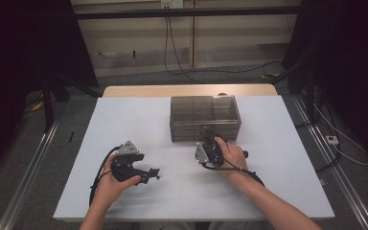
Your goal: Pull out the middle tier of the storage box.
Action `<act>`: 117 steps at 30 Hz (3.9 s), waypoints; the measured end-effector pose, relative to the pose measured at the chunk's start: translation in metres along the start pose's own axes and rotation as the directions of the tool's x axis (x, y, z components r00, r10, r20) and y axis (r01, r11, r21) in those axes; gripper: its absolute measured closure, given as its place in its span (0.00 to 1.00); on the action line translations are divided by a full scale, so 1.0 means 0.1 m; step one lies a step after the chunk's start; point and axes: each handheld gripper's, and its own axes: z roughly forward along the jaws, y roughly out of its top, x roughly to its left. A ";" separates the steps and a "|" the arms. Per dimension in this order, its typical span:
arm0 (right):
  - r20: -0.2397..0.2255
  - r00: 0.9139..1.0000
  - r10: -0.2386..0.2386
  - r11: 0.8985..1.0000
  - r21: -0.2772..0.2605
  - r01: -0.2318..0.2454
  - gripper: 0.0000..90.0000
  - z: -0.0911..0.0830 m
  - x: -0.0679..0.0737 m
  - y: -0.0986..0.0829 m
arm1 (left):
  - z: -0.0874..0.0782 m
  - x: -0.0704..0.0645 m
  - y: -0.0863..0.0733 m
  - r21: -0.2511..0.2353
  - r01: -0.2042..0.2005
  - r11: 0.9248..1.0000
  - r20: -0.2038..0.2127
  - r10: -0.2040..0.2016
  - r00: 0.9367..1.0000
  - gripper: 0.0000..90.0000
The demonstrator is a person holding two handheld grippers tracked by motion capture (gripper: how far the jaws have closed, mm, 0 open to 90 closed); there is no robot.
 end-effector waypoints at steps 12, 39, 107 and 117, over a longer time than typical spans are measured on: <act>0.007 0.999 -0.042 0.999 0.024 0.041 0.88 0.00 -0.03 0.01 | 0.01 -0.01 0.00 0.003 -0.001 1.000 0.002 0.001 1.000 0.14; 0.053 0.997 -0.052 0.997 0.055 0.049 0.90 -0.01 0.03 0.06 | 0.04 -0.04 0.01 0.017 -0.018 1.000 0.001 0.018 1.000 0.14; -0.116 0.858 0.500 0.853 -0.103 -0.511 0.50 -0.48 -0.01 -0.08 | 0.01 -0.06 0.04 0.001 -0.035 0.999 -0.018 0.035 0.999 0.14; -0.208 0.693 0.690 0.691 -0.097 -0.717 0.42 -0.48 -0.11 -0.18 | 0.01 -0.06 0.05 0.008 -0.038 0.999 -0.012 0.039 0.999 0.14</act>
